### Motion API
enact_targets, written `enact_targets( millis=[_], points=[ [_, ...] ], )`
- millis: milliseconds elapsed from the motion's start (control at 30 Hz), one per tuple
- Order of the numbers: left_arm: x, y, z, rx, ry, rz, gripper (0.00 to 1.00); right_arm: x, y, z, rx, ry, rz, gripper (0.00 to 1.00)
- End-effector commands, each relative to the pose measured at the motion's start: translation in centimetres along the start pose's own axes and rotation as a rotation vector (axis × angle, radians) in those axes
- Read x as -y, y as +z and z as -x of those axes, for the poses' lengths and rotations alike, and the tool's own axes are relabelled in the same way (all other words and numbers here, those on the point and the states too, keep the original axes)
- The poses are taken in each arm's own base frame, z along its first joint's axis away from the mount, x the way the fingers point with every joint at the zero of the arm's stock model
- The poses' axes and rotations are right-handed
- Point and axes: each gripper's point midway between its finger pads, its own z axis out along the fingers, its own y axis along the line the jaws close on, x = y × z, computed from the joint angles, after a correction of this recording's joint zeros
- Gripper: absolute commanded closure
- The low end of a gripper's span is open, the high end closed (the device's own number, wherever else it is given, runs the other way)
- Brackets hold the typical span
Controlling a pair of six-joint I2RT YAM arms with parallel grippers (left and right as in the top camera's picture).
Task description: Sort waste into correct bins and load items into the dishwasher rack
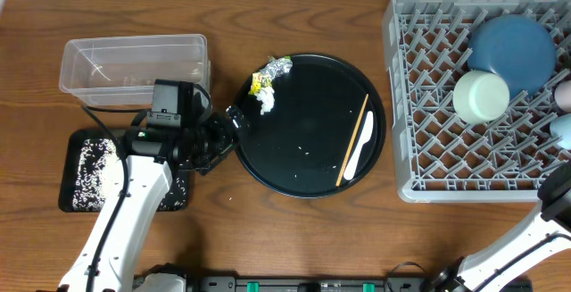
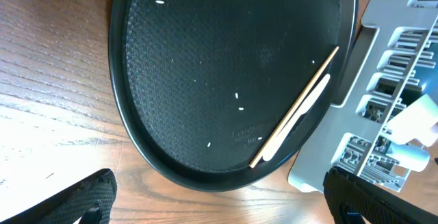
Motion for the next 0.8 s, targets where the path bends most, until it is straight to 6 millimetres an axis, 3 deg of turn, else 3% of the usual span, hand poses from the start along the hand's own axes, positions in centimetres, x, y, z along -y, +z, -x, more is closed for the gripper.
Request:
enact_targets(
  millis=[0, 67, 133, 267, 433, 533, 633, 767],
  points=[
    [-0.5, 0.2, 0.0, -0.005, 0.028, 0.016, 0.02, -3.2, -3.4, 1.8, 0.053, 0.024, 0.110, 0.01],
    [-0.6, 0.2, -0.1, -0.007, 0.032, 0.019, 0.02, -4.1, -5.1, 2.2, 0.055, 0.039, 0.151, 0.01],
    [-0.7, 0.2, -0.3, -0.014, 0.031, 0.024, 0.02, -3.6, -6.2, 2.4, 0.061, 0.040, 0.124, 0.01],
    [-0.9, 0.2, -1.0, -0.044, 0.044, 0.027, 0.02, -2.5, -6.5, 1.3, 0.017, 0.048, 0.068, 0.06],
    [-0.1, -0.1, -1.1, -0.052, 0.079, -0.012, 0.02, -5.1, -8.2, -0.4, -0.056, 0.063, 0.211, 0.11],
    [0.9, -1.0, -0.8, -0.027, 0.118, -0.039, 0.02, -6.5, -11.4, -0.5, -0.018, 0.038, 0.260, 0.10],
    [1.8, -2.2, -1.3, 0.006, 0.179, -0.069, 0.02, -8.5, -15.9, -0.8, 0.049, 0.008, 0.315, 0.09],
    [1.9, -3.7, -2.4, 0.045, 0.271, -0.044, 0.02, -13.4, -22.7, -3.6, 0.082, -0.097, 0.493, 0.06]
  ],
)
